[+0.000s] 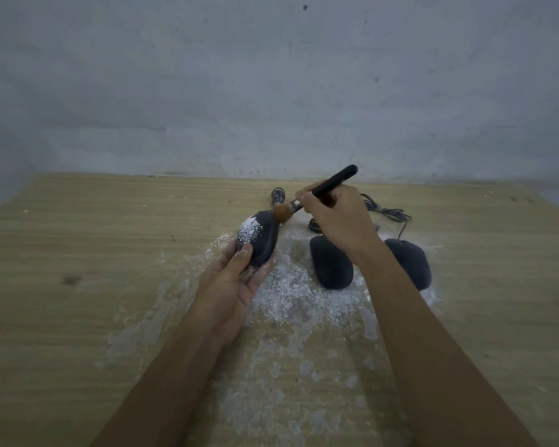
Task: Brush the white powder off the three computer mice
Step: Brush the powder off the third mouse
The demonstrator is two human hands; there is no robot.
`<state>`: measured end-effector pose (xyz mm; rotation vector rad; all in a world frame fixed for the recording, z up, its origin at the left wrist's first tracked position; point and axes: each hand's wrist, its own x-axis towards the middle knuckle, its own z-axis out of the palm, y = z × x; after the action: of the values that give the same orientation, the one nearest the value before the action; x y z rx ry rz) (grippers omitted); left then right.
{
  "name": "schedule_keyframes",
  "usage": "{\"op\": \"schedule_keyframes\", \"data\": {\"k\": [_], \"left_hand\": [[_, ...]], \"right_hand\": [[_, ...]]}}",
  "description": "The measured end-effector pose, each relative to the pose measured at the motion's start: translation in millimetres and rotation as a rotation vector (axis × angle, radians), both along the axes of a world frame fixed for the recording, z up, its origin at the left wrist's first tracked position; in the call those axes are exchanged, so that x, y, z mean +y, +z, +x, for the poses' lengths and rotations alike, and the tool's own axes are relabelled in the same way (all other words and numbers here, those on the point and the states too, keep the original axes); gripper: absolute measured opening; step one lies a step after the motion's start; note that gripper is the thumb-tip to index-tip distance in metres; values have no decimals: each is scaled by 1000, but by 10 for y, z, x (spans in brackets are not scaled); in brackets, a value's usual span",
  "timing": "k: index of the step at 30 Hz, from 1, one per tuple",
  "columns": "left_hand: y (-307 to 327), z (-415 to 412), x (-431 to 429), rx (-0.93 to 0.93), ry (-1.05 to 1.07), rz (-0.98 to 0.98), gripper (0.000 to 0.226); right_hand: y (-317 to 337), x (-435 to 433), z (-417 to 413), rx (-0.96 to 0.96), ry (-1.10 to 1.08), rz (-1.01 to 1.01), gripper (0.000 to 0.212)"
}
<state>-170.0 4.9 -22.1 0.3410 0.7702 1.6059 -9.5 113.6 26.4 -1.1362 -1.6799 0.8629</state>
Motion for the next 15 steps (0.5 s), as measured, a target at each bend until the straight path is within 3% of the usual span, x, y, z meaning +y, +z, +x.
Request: {"op": "schedule_keyframes", "data": {"k": [3,7,12,15], "left_hand": [[-14,-2,6,41,-8,12,47],[-37,11,3,113,-7,30,64],[-77,12,22,166,27,12,47],[-79,37,26,234,45,3,47]], "right_hand": [[-60,43,-19,17,-161,60,18],[-12,19,18,-23,-42,52,17],[57,-12,26,-34,24,99,13],[65,-45,-9,-154,83,145,12]]}}
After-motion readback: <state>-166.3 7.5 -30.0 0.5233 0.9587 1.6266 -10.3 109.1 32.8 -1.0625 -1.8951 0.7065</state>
